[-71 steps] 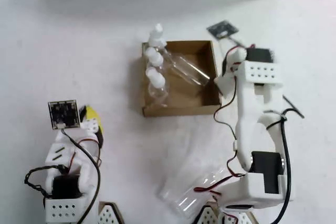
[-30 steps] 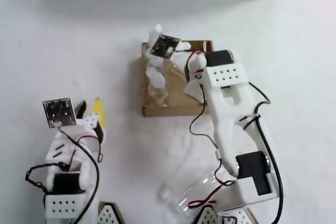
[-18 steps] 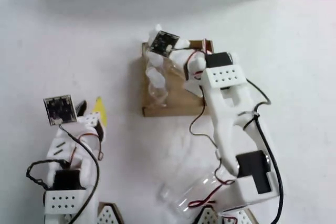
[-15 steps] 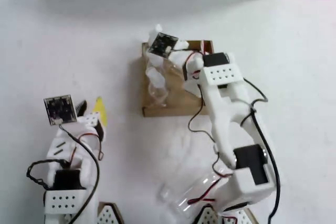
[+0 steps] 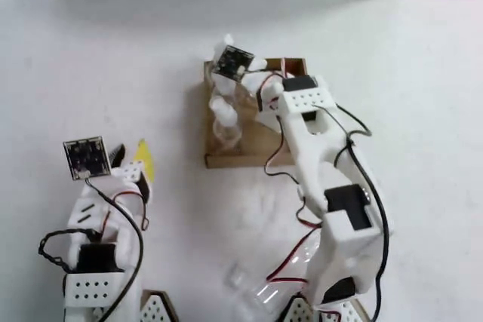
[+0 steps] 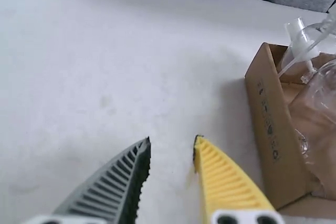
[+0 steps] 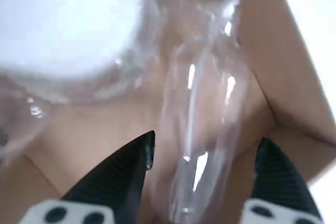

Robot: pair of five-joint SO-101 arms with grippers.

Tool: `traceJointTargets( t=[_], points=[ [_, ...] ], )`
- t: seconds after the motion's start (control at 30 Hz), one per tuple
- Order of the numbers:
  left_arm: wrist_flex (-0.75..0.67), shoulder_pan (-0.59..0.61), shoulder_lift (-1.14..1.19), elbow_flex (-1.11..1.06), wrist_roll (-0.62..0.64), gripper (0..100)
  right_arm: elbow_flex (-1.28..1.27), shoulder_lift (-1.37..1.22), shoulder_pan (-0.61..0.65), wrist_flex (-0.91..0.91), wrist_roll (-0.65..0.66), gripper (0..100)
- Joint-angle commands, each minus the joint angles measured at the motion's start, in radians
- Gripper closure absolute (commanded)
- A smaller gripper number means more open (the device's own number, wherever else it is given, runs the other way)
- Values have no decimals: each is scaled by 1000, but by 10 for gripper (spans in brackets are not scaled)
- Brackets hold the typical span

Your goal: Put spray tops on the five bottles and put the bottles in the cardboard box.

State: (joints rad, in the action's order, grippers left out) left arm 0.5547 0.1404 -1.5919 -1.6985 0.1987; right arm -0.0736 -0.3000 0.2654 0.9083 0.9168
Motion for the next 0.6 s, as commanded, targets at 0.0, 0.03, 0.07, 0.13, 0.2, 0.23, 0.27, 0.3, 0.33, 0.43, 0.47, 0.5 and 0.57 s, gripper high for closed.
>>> traceJointTargets(
  t=[0.0, 0.03, 0.07, 0.13, 0.2, 0.23, 0.27, 0.3, 0.33, 0.43, 0.47, 0.5, 0.57],
  points=[
    [-32, 12, 12, 8, 14, 857, 126, -65, 21, 45, 3, 735],
    [-32, 12, 12, 8, 14, 857, 150, -88, 21, 53, 3, 735],
    [-32, 12, 12, 8, 14, 857, 173, -108, 19, 64, 3, 735],
    [-32, 12, 12, 8, 14, 857, 222, -148, 18, 91, 3, 735],
    [-32, 12, 12, 8, 14, 857, 267, -182, 18, 120, 3, 736],
    [-32, 12, 12, 8, 14, 857, 288, -197, 18, 133, 3, 736],
    [-32, 12, 12, 8, 14, 857, 307, -211, 16, 147, 3, 737],
    [-32, 12, 12, 8, 14, 857, 325, -225, 16, 159, 6, 737],
    [-32, 12, 12, 8, 14, 857, 342, -237, 15, 171, 9, 737],
    [-32, 12, 12, 8, 14, 857, 390, -275, 13, 196, 9, 737],
    [-32, 12, 12, 8, 14, 857, 404, -286, 13, 205, 9, 737],
    [-32, 12, 12, 8, 14, 857, 417, -297, 13, 216, 9, 737],
    [-32, 12, 12, 8, 14, 857, 440, -312, 12, 240, 8, 738]
  ],
)
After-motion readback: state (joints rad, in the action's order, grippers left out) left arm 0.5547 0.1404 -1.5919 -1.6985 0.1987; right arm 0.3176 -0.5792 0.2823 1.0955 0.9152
